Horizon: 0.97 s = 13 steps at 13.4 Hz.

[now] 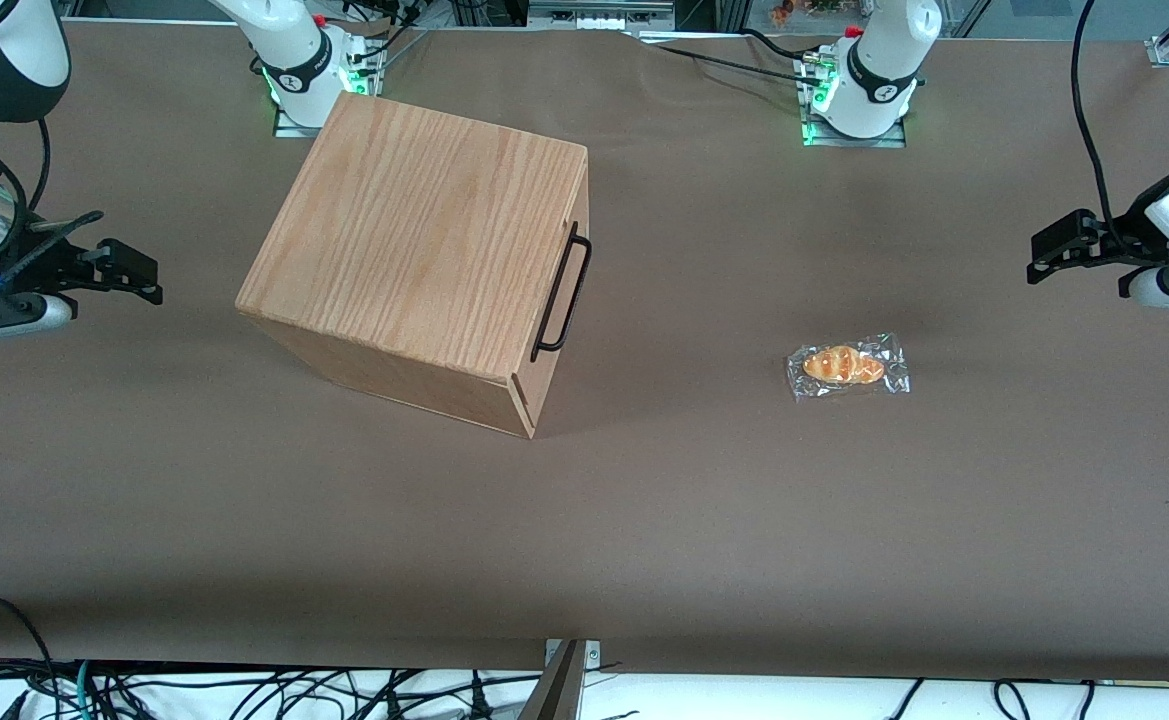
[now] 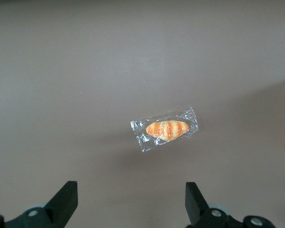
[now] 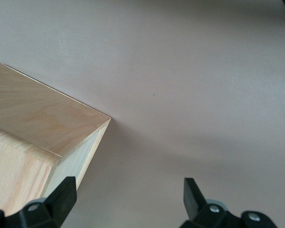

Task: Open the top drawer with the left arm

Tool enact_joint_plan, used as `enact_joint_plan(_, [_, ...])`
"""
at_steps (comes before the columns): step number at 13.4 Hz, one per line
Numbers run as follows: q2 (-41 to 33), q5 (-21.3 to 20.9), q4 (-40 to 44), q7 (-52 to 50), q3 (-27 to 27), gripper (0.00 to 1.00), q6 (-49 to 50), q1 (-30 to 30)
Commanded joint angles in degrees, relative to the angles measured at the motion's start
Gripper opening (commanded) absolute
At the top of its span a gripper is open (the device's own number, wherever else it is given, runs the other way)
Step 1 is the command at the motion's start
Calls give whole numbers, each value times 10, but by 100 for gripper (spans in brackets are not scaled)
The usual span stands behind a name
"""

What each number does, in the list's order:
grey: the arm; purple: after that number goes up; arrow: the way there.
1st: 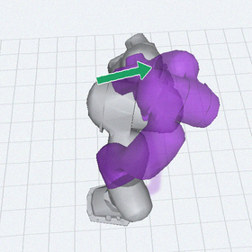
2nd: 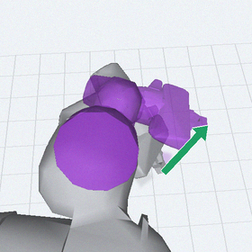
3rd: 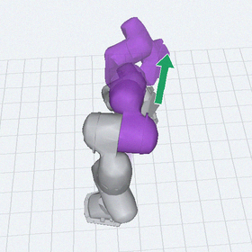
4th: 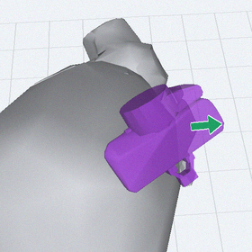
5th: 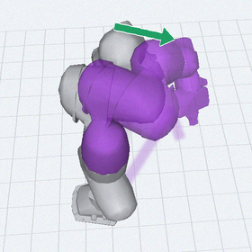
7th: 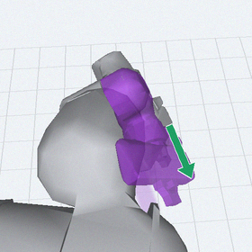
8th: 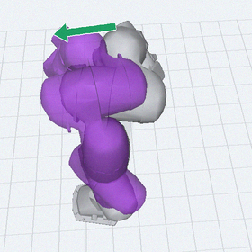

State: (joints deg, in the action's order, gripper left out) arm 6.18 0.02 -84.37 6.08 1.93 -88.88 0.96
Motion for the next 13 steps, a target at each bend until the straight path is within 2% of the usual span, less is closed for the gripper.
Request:
enact_joint_plan(1, [-1,-16,-1,2,2,100,-3,0])
enact_joint_plan(8, [9,-3,-1,2,4,100,-2,-14])
enact_joint_plan(13, [59,89,2,2,4,100,-6,-38])
